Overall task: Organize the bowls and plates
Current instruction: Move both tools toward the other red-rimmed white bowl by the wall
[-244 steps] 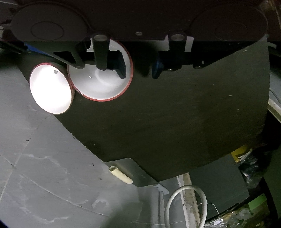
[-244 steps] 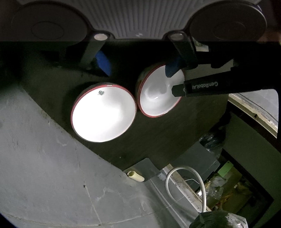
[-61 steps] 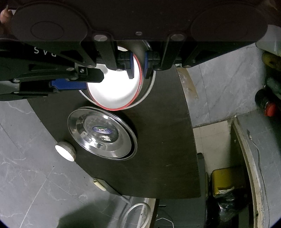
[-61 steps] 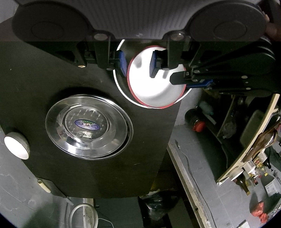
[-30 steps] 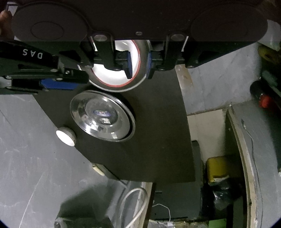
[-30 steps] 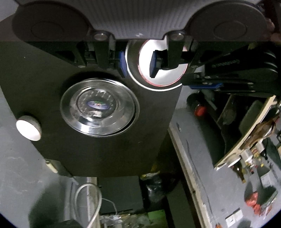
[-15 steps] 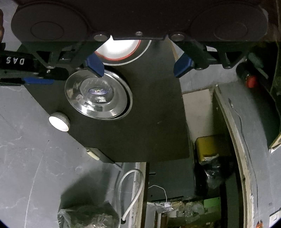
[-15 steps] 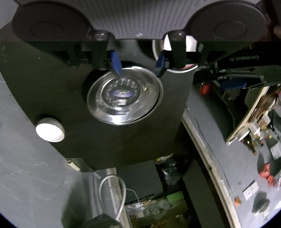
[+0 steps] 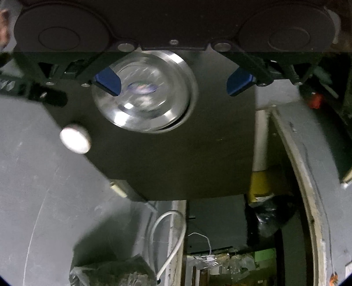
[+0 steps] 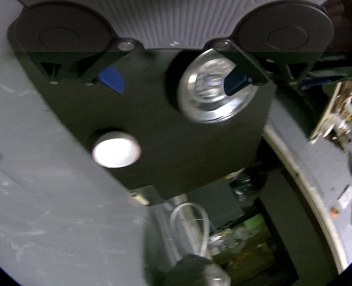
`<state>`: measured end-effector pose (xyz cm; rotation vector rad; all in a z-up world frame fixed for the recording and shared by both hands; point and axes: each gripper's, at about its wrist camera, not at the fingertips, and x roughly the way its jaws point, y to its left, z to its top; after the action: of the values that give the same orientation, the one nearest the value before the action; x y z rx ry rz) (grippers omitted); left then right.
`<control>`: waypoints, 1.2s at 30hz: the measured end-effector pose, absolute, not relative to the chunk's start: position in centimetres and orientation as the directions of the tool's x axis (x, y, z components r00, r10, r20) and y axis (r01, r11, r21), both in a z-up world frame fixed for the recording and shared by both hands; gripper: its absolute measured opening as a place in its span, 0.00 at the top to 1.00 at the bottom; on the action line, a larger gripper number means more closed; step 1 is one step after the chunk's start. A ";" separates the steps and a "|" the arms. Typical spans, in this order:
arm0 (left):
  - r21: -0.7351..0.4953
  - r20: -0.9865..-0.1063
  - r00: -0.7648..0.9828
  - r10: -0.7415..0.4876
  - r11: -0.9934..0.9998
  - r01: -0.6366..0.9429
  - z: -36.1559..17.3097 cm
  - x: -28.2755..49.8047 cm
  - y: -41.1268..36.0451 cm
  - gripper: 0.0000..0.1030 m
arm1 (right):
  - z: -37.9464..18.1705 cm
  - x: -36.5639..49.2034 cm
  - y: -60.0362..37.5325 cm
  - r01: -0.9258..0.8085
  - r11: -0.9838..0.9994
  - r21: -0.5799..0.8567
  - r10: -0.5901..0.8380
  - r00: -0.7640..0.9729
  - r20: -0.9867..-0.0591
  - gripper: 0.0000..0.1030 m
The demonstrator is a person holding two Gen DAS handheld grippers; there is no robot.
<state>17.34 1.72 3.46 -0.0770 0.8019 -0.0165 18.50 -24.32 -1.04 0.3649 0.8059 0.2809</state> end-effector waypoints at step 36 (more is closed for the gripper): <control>-0.167 -0.779 0.565 -0.271 0.959 0.229 -5.4 39.8 -12.2 0.01 | -9.2 30.4 -30.1 0.157 0.879 0.451 0.245 0.663 -0.708 0.02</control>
<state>39.83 -12.20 -5.35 -0.0484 0.9244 -0.2942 30.44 -30.09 -9.23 0.5113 0.8546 0.0524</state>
